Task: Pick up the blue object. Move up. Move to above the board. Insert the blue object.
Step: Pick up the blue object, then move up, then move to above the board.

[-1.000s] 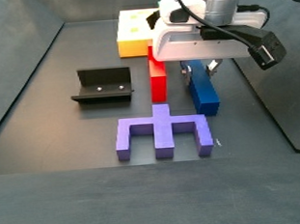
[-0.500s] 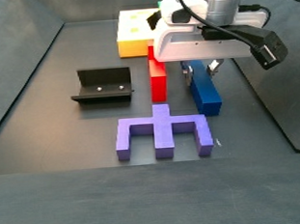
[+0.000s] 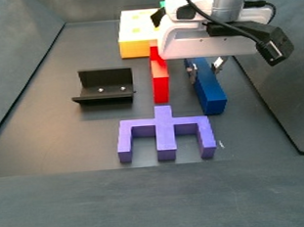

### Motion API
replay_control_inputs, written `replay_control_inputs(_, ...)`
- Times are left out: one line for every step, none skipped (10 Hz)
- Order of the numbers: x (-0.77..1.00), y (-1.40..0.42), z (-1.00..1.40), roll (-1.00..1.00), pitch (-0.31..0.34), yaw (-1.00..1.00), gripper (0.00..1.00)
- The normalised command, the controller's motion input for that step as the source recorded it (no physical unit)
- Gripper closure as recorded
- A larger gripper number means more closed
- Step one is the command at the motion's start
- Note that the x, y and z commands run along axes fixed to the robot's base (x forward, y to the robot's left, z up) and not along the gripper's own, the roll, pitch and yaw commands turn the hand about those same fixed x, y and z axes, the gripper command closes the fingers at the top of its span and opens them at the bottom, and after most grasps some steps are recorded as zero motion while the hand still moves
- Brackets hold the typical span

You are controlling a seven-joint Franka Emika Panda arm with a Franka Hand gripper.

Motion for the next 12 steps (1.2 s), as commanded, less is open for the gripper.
replay_control_inputs(0.0,0.0,0.0,0.0,0.0,0.0,1.0)
replay_control_inputs(0.0,0.0,0.0,0.0,0.0,0.0,1.0)
replay_control_inputs(0.0,0.0,0.0,0.0,0.0,0.0,1.0)
replay_control_inputs(0.0,0.0,0.0,0.0,0.0,0.0,1.0)
replay_control_inputs(0.0,0.0,0.83,0.0,0.0,0.0,1.0)
replay_control_inputs(0.01,-0.06,0.83,-0.01,0.0,-0.03,1.0)
replay_control_inputs(-0.06,-0.07,0.63,-0.03,0.041,-0.03,1.0)
replay_control_inputs(-0.03,-0.04,0.35,-0.05,0.018,-0.01,1.0)
replay_control_inputs(0.0,0.0,1.4,0.0,0.0,0.0,1.0)
replay_control_inputs(0.0,0.0,1.4,0.0,0.002,0.0,1.0)
replay_control_inputs(-0.05,-0.01,1.4,-0.06,0.048,0.0,1.0)
replay_control_inputs(-0.04,-0.01,1.4,-0.08,0.031,-0.01,1.0)
